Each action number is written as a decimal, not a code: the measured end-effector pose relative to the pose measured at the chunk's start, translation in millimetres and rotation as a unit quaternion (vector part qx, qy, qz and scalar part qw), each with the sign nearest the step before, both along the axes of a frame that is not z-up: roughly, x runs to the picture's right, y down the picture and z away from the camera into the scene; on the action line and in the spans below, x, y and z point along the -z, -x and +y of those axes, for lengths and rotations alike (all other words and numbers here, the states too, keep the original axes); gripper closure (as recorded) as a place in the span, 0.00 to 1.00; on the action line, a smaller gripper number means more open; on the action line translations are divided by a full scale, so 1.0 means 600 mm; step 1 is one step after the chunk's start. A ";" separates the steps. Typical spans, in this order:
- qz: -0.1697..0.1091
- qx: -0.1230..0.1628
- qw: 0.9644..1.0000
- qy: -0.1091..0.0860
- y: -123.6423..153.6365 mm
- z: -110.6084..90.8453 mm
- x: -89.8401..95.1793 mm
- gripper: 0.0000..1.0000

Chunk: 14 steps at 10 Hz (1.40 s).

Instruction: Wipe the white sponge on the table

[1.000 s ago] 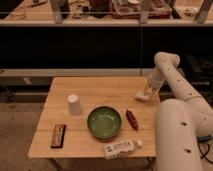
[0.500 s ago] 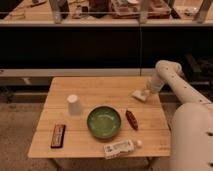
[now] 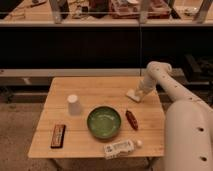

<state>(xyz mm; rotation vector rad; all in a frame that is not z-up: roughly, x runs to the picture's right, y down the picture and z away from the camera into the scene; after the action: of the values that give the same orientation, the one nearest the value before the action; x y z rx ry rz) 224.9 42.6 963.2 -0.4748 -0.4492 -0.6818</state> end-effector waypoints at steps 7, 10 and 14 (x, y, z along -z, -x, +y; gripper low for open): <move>-0.039 0.035 0.998 0.043 0.031 0.041 0.012 1.00; -0.038 0.035 0.998 0.043 0.030 0.041 0.012 1.00; -0.038 0.035 0.998 0.044 0.029 0.041 0.012 1.00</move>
<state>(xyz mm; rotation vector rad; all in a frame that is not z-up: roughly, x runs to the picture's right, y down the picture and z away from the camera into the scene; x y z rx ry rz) 207.5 67.3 955.8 -0.5508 -0.5371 -0.7506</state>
